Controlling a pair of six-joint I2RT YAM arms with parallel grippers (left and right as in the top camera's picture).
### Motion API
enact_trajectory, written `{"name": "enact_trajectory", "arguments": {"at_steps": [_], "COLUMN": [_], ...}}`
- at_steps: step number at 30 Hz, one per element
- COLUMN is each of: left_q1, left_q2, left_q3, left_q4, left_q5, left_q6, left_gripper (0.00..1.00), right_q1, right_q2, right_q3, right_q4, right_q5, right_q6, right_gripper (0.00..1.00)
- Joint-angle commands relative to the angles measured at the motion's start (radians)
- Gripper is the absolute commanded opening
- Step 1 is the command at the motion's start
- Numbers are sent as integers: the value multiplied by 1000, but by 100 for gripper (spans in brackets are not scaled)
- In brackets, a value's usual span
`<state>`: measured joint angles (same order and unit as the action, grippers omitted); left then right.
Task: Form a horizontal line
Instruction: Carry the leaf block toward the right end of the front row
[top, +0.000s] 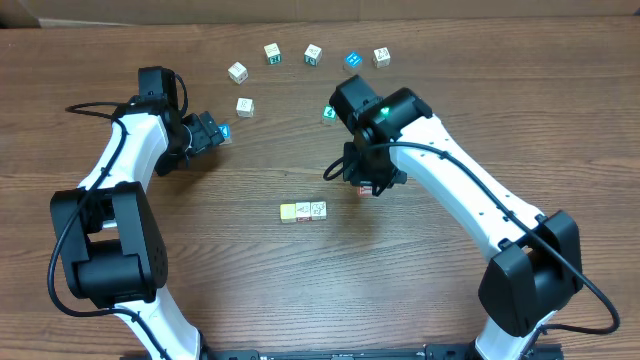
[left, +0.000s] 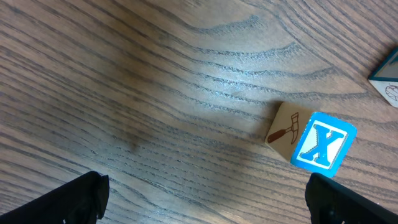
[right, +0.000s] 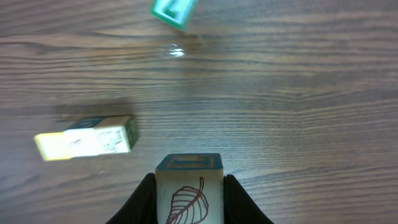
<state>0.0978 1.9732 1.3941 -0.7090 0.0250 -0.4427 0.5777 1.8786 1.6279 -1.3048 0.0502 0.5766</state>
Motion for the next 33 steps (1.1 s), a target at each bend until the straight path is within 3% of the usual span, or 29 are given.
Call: {"name": "enact_trajectory", "arguments": {"at_steps": [1,17,33], "left_q1": [-6,-6,-6], "left_q2": [11,11,11], "left_q3": [16,16,16], "left_q4": [3,3,3], "left_q5": [-6,-7,-7], "left_q6": [1,1,1], "left_gripper": [100,100,99], "right_q1": [5,5,5], "right_q2": [-16,-16,-16], "right_q3": [-40,-203,-208], "right_q4": [35,222,230], "right_q5": [20,20,47], "right_q6": [45,82,83], "right_gripper": [13,13,13]}}
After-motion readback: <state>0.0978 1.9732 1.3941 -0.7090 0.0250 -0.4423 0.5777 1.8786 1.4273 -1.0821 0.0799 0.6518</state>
